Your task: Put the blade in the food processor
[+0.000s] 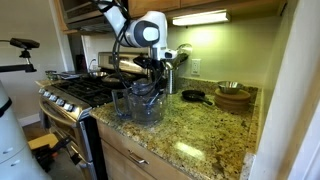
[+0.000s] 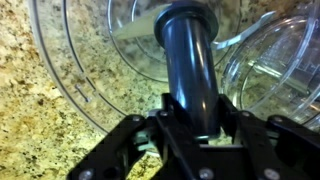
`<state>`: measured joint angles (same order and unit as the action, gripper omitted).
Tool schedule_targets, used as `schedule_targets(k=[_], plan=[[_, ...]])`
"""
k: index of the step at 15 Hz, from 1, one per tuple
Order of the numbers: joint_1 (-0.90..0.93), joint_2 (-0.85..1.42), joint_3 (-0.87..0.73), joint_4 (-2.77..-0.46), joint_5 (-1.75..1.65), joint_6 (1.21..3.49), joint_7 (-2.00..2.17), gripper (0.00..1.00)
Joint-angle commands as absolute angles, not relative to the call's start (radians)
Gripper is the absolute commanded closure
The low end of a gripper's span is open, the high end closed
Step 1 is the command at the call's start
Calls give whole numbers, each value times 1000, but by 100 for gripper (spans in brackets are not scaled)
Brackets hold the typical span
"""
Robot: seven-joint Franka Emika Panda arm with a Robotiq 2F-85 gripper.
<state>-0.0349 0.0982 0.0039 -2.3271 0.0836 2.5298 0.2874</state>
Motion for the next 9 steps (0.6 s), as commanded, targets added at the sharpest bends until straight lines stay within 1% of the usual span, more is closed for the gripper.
schedule_targets(k=[1, 4, 9], plan=[[-21, 118, -22, -2316, 46, 2582, 351, 78], [-13, 116, -26, -2329, 29, 2606, 372, 78], [10, 60, -25, -2413, -57, 2696, 448, 78]])
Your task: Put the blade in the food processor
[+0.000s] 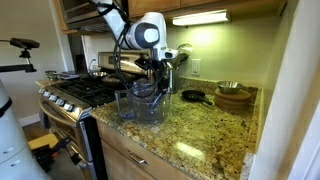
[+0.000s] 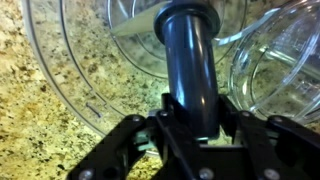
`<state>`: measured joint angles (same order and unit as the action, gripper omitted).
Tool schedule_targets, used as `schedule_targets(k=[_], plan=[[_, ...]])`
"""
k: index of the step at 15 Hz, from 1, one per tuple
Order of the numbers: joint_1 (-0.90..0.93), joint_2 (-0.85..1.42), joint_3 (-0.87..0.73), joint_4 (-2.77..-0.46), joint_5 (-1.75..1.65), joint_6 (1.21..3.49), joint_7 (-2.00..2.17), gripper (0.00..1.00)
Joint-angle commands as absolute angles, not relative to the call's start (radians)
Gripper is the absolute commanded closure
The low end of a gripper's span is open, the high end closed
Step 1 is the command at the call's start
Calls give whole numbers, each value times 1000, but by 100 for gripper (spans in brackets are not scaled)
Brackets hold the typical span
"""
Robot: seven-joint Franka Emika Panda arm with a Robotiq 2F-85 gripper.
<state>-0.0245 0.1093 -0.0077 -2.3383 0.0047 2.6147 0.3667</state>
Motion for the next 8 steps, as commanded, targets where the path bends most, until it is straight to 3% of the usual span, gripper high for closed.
schedule_targets(k=[1, 8], plan=[[15, 46, -26, -2434, -82, 2723, 470, 78], [19, -35, -30, -2553, -317, 2845, 703, 78]])
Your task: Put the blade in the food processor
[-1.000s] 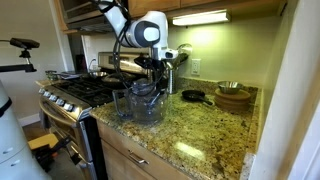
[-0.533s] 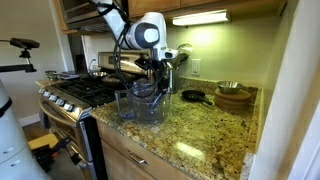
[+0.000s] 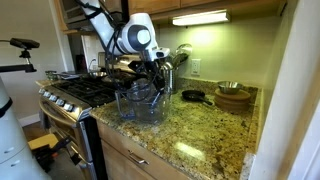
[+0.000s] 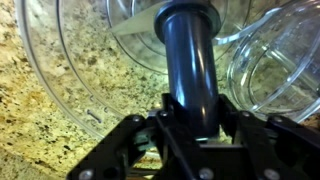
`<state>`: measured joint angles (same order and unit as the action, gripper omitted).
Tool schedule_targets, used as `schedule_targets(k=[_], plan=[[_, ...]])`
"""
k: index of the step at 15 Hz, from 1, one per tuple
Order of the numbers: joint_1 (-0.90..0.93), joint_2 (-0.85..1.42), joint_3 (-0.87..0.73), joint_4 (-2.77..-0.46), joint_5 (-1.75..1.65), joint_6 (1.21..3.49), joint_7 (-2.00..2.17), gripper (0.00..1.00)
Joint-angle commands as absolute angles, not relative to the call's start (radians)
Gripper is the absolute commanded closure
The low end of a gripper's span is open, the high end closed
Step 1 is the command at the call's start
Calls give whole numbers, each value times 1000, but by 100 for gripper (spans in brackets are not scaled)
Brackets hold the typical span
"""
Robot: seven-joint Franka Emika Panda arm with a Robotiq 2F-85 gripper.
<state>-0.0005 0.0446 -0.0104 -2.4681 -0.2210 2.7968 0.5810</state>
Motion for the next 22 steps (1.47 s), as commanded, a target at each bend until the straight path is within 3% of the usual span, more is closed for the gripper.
schedule_targets(k=[1, 11, 20, 21, 22], plan=[[8, -47, -19, -2567, -360, 2856, 750, 78], [-13, -179, 35, -2671, -752, 2877, 1180, 78], [-31, -163, 54, -2693, -960, 2871, 1440, 77], [-31, -164, 55, -2693, -977, 2872, 1460, 43], [-33, -165, 57, -2691, -1004, 2872, 1484, 29]])
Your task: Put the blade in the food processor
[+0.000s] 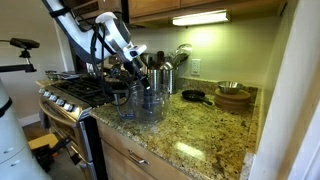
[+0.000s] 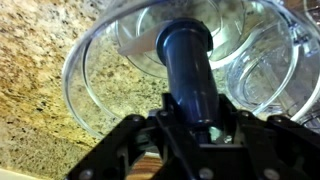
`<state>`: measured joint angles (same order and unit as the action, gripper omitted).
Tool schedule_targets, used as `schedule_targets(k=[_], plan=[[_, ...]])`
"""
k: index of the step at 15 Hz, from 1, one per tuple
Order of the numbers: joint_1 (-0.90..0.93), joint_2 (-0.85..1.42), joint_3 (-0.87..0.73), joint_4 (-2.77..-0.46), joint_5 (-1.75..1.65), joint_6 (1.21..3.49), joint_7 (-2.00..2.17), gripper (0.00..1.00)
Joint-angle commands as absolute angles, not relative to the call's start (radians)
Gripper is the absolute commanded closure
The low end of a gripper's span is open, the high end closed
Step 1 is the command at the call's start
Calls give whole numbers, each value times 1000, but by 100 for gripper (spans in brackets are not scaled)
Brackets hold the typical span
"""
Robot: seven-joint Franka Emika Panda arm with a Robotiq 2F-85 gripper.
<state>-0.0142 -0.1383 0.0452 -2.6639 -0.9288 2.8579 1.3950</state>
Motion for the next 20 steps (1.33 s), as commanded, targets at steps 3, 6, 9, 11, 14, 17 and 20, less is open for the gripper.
schedule_targets(k=[3, 6, 9, 11, 14, 17, 20], plan=[[-31, -165, 54, -2689, -1056, 2872, 1534, 14], [-30, -170, 52, -2687, -1090, 2866, 1568, 1], [-27, -169, 45, -2689, -1091, 2876, 1571, 0], [-16, -164, 34, -2696, -1032, 2885, 1518, 0], [-2, -168, 15, -2707, -930, 2895, 1417, 12], [19, -180, -2, -2706, -757, 2875, 1237, 10], [21, -195, 19, -2697, -528, 2827, 1022, 0]])
